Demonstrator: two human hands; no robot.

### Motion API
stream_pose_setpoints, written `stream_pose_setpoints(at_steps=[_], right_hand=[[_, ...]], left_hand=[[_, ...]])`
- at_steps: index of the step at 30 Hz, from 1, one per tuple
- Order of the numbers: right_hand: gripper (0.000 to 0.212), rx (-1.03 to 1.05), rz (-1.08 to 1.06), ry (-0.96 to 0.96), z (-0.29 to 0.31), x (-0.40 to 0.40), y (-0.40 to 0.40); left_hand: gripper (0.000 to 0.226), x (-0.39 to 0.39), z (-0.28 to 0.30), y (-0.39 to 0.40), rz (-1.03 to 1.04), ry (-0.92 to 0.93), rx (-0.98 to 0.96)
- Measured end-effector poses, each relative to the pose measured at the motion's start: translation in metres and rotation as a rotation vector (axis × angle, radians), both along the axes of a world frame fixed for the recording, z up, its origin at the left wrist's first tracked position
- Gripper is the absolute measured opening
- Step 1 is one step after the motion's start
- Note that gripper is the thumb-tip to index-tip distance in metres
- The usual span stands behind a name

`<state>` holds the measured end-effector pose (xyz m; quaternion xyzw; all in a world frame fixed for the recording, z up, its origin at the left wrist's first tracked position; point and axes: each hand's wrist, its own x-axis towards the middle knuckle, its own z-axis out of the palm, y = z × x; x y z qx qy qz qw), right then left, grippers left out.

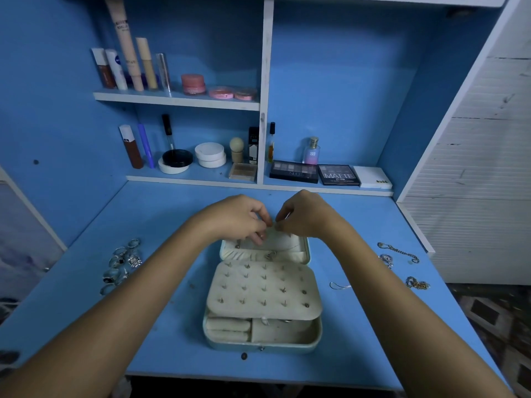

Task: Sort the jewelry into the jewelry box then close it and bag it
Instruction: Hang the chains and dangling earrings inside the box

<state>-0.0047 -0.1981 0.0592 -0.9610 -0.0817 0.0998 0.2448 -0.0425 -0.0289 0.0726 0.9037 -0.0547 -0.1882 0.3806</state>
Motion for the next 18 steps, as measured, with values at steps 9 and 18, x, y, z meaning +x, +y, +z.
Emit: stream_pose_setpoints(at_steps=[9, 18], right_hand=[[0.022, 0.162, 0.238, 0.091, 0.01, -0.011, 0.007], [0.011, 0.147, 0.191, 0.063, 0.011, -0.013, -0.007]], left_hand=[[0.021, 0.002, -0.003, 0.012, 0.072, -0.053, 0.135], [0.013, 0.003, -0.014, 0.013, -0.082, -0.24, 0.293]])
